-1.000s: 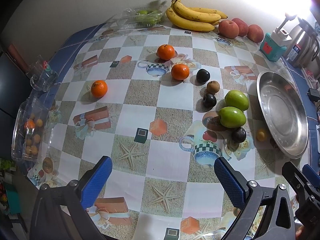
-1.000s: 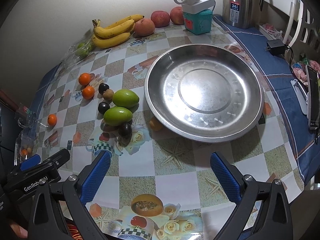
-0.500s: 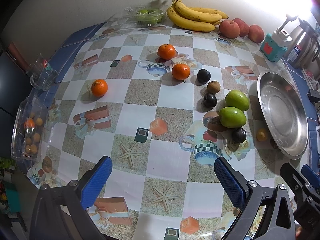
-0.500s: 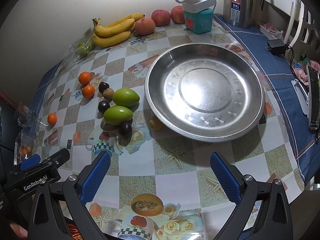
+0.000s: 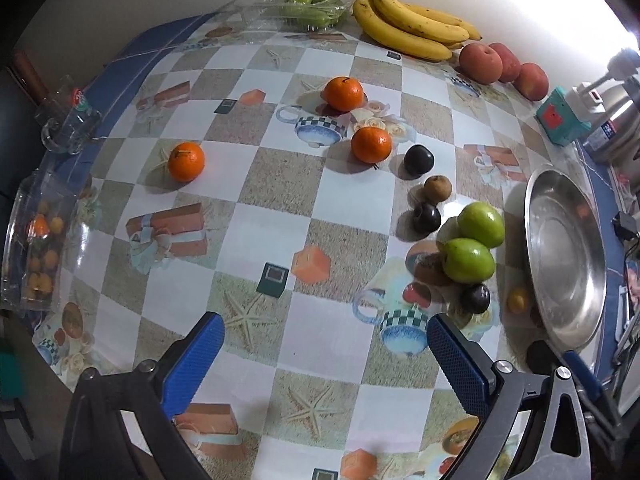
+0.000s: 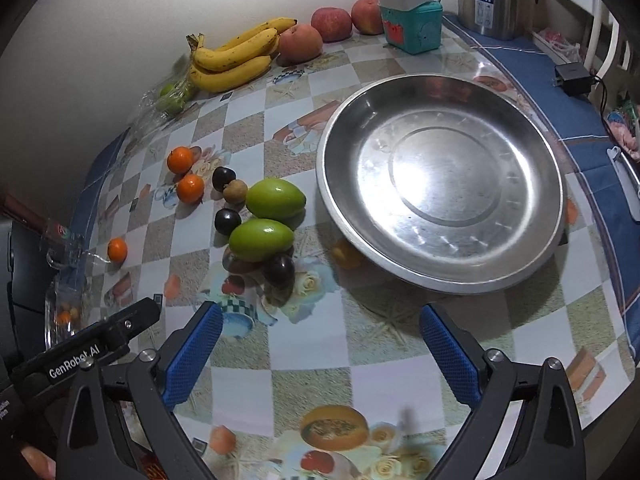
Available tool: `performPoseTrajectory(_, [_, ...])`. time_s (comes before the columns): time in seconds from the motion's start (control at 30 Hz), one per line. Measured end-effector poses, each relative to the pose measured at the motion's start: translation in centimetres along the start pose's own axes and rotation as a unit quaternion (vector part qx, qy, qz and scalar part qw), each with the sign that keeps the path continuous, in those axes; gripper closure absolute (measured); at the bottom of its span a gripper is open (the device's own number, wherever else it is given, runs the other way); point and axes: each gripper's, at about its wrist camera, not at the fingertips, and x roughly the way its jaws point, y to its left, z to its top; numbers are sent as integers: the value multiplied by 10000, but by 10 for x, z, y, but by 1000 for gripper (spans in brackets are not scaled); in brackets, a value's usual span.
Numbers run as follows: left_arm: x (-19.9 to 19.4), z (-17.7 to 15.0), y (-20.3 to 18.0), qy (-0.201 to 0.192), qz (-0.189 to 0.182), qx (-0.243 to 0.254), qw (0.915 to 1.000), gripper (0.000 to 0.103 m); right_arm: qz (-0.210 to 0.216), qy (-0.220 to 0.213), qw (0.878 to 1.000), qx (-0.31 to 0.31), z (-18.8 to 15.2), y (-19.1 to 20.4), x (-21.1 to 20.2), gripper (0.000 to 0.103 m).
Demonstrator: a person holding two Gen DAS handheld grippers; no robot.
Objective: Organize fruits
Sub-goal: 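Reach the right gripper to the small brown round fruit and grasp it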
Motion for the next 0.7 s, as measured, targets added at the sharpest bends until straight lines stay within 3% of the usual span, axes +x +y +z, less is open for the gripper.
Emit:
performPoseTrajectory(0.07, [3,6,-1,31,-20,-38,10000,2,-30,39,10000,-33,2,5,4,23])
performPoseTrajectory(0.37, [17,25,-12,277,-224,-82,9993,11,-126,266,9995,132,12,7,25,50])
performPoseTrajectory(0.7, [30,40,-33,430,-364,0,9984,11,-320,504,9971,466,22,-4,50,61])
